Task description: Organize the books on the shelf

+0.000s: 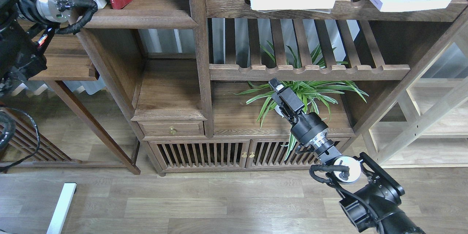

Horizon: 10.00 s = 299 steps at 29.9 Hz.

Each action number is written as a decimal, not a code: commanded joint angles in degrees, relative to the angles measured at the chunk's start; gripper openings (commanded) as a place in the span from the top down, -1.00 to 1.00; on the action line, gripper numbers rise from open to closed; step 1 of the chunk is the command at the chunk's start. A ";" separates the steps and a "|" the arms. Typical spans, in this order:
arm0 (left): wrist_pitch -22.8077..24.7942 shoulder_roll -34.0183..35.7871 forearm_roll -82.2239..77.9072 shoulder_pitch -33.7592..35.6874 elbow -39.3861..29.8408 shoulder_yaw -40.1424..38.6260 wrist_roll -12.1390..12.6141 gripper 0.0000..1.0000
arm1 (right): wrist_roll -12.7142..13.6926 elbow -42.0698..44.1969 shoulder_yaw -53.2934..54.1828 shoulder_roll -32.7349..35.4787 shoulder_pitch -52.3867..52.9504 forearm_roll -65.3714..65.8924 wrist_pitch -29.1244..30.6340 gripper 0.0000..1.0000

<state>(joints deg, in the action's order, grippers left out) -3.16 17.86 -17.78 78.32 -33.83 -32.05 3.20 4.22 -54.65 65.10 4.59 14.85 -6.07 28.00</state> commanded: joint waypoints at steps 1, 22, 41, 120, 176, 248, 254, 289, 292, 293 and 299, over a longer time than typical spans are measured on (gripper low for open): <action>-0.01 0.16 0.03 0.17 -0.09 0.06 -0.21 0.40 | 0.00 0.07 0.03 -0.02 0.00 0.00 0.00 -0.97; -0.09 2.35 0.03 2.98 -1.67 0.23 0.32 0.30 | 0.26 -0.01 -0.32 0.34 0.09 0.00 0.00 -0.97; -0.09 4.47 0.03 6.67 -3.96 -0.47 0.40 0.32 | 0.26 0.07 -0.85 0.42 0.00 0.09 0.00 -0.97; 31.16 0.78 40.72 -51.86 -43.07 -22.44 -1.44 -0.16 | 1.76 -13.02 8.11 23.97 -4.22 -6.76 0.00 -0.94; 31.16 -12.41 37.99 -59.68 -41.93 -14.36 -1.35 -0.96 | 8.87 -11.70 14.27 34.00 9.40 -33.75 -27.73 -0.88; 31.16 -11.62 36.85 -59.77 -40.96 -15.32 -1.26 -0.96 | 14.77 -2.74 13.21 31.71 20.30 -31.29 -38.20 0.00; 31.16 -11.71 36.85 -59.68 -40.96 -15.32 -1.26 -0.96 | 14.77 -1.86 13.21 31.36 21.27 -31.29 -38.11 0.14; 31.16 -11.62 36.76 -59.25 -41.05 -15.94 -1.18 -0.96 | 15.47 -1.15 18.57 30.57 14.42 -31.90 -22.74 0.87; 31.16 -11.62 36.76 -59.16 -41.05 -15.94 -1.18 -0.96 | 15.91 -1.33 19.62 30.66 12.22 -31.90 -19.40 0.88; 31.16 -11.62 36.76 -59.07 -41.05 -16.03 -1.18 -0.96 | 15.82 -1.42 19.89 30.66 11.78 -31.90 -18.43 0.88; 31.16 -11.70 36.76 -58.89 -41.05 -16.29 -1.18 -0.96 | 15.82 -1.77 21.03 30.57 9.41 -31.99 -10.43 0.88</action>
<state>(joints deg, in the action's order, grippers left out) 28.00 6.22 18.98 19.35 -74.89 -48.28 2.02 20.08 -56.41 85.85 35.17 25.66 -38.06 13.82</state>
